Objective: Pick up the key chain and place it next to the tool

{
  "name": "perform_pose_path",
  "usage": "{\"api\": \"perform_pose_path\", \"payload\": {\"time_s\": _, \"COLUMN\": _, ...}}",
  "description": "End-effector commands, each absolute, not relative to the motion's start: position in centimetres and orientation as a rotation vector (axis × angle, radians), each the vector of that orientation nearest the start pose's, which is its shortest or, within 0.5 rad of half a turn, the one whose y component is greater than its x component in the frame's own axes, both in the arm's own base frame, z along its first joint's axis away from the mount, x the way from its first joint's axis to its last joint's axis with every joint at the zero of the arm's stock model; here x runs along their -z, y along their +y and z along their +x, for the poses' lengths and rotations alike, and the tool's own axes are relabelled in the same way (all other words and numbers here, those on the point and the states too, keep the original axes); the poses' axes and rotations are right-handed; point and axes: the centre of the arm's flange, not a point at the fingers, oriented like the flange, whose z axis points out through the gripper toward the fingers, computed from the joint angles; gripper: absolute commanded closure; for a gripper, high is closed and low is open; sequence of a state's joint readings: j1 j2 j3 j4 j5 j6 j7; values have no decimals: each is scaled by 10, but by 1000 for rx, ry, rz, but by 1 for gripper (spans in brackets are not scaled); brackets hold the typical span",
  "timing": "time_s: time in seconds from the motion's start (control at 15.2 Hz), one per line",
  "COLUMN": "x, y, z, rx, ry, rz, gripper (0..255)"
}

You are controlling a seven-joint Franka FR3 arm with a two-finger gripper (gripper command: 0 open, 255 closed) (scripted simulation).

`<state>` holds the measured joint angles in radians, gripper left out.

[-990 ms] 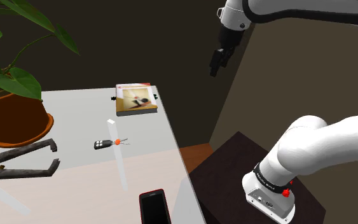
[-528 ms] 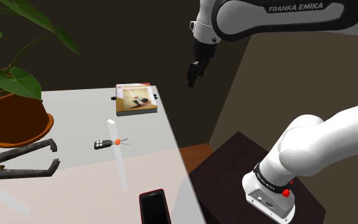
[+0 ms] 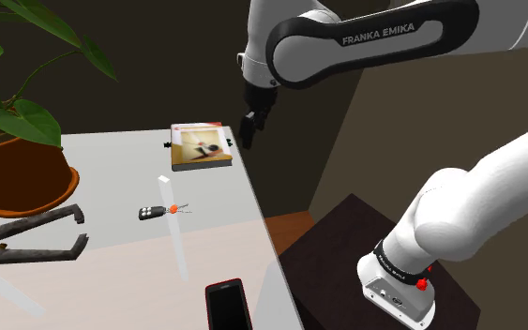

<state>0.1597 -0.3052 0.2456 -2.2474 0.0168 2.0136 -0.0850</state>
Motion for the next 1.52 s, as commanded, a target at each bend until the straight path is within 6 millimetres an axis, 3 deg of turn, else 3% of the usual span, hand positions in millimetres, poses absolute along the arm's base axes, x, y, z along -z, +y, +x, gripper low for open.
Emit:
{"api": "perform_pose_path", "payload": {"time_s": 0.0, "x": -479, "y": 211, "z": 436, "rx": 114, "ry": -803, "rz": -3078, "gripper": 0}}
{"api": "perform_pose_path", "payload": {"time_s": 0.59, "x": -426, "y": 310, "z": 460, "rx": 108, "ry": -1032, "rz": -2983, "gripper": 0}}
{"api": "perform_pose_path", "payload": {"time_s": 1.19, "x": -375, "y": 411, "z": 468, "rx": 102, "ry": -1248, "rz": -2872, "gripper": 0}}
{"api": "perform_pose_path", "payload": {"time_s": 1.45, "x": -354, "y": 412, "z": 469, "rx": 102, "ry": -1248, "rz": -2872, "gripper": 0}}
